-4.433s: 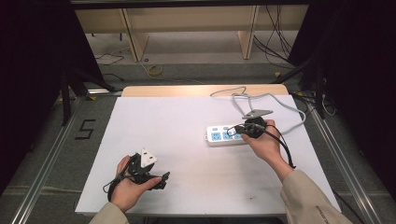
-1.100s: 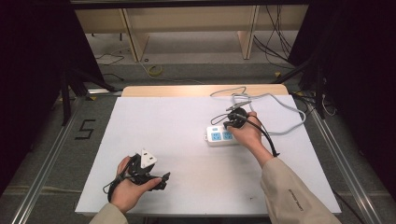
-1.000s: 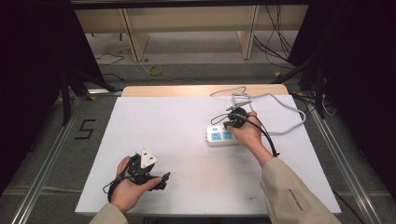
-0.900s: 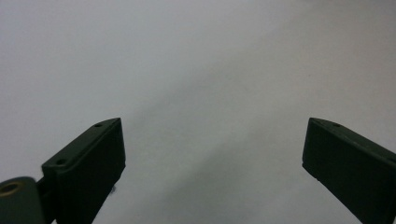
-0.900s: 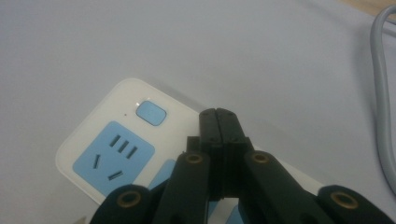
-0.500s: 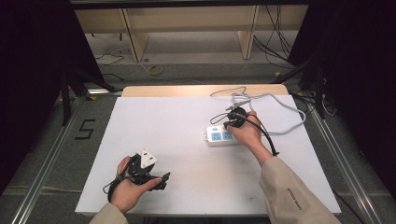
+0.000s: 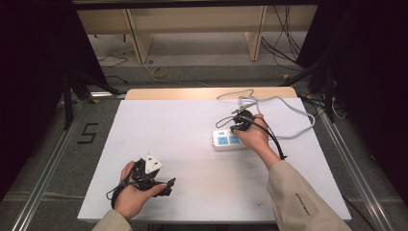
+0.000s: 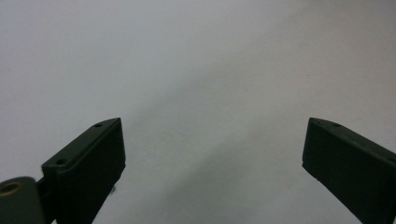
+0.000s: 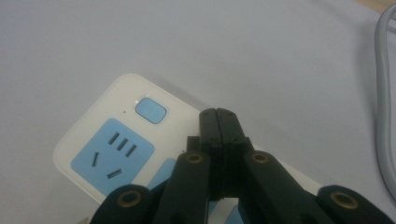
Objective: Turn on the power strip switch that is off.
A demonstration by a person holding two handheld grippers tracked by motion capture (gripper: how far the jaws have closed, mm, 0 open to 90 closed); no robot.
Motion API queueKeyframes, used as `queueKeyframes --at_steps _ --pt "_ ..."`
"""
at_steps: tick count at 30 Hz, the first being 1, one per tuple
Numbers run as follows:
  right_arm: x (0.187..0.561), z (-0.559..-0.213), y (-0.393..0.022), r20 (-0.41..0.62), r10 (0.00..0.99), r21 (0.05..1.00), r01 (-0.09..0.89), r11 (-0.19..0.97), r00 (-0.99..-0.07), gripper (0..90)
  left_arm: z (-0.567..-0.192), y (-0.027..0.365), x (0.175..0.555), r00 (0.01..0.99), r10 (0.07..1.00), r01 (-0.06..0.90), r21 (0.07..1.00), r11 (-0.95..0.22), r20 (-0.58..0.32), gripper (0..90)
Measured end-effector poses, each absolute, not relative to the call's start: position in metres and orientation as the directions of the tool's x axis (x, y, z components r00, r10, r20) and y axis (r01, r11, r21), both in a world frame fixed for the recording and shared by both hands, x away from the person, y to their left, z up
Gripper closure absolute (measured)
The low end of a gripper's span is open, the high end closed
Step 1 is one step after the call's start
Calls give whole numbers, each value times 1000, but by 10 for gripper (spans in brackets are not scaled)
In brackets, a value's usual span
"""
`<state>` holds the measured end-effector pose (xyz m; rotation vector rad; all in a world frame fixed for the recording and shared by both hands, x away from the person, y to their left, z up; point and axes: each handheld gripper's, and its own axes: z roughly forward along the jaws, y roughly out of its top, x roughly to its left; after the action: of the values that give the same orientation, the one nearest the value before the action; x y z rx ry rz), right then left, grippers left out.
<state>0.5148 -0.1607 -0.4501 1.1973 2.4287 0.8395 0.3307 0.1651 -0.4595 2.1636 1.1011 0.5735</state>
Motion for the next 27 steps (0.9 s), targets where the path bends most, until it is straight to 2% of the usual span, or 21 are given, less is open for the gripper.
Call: queueKeyframes --at_steps 27 --pt "520 -445 -155 -26 792 569 643 513 -609 900 -460 165 331 555 827 551 706 -445 88 56"
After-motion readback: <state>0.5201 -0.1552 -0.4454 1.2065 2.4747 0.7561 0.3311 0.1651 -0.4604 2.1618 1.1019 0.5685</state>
